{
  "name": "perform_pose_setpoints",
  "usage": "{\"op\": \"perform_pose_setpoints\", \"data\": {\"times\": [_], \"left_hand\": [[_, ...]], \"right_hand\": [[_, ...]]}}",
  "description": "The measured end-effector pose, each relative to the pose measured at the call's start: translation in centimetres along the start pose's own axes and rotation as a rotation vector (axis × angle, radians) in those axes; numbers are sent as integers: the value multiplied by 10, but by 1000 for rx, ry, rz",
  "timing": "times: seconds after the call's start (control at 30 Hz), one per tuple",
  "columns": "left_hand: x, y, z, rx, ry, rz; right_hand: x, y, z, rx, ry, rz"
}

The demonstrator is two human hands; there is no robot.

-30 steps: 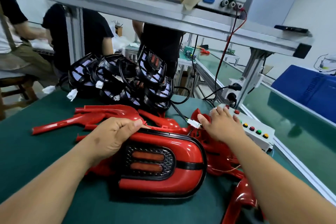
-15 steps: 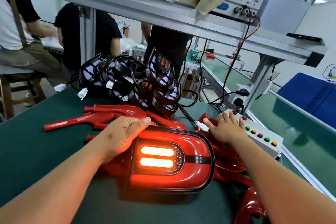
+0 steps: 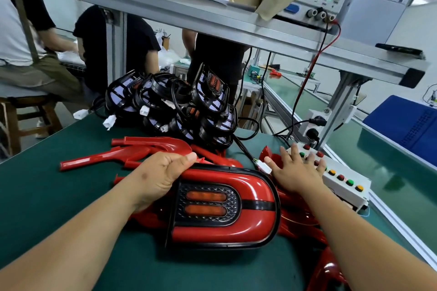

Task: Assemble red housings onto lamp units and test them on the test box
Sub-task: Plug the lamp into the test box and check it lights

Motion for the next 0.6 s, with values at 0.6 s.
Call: {"op": "perform_pose_setpoints", "data": {"times": [0.6], "left_hand": [[-2, -1, 0, -65, 3, 81]], "right_hand": [[-1, 7, -2, 36, 45, 117]]}}
Point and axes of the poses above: each hand's wrist, its own z-axis away from the middle knuckle, its own y-axis out of the back of the hand, x = y × z, the point moved 7 cm from there along -z, towards the middle knuckle, and after that the axes turned 4 degrees about -x, right-handed, at the moved point
